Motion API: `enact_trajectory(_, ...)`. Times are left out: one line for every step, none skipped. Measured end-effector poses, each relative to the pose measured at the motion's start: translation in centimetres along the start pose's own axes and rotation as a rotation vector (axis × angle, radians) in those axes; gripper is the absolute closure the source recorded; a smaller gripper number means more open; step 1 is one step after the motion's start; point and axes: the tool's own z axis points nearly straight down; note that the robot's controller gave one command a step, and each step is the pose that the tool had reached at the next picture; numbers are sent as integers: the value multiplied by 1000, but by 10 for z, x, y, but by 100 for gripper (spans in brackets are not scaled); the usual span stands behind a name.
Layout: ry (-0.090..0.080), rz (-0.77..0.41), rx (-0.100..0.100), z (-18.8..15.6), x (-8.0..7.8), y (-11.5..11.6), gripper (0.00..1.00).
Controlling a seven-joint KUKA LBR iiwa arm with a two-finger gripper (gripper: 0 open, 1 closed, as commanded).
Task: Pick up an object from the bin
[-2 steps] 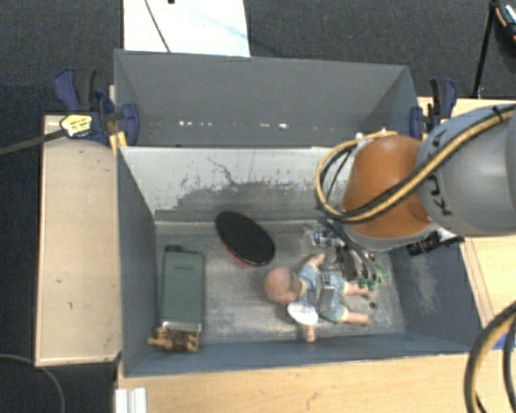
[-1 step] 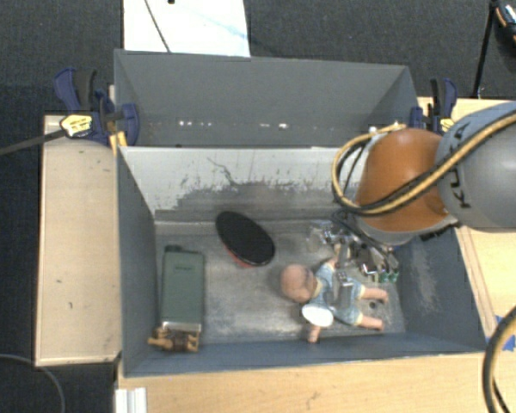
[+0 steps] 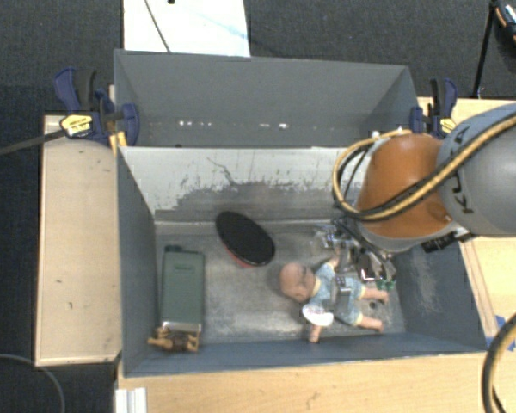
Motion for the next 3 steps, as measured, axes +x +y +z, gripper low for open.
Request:
enact_trajectory(6,176,1,19,2,-4,0)
enact_trajectory(9,48,1,31,11,2,100)
enact_trajectory(9,48,1,31,11,2,100)
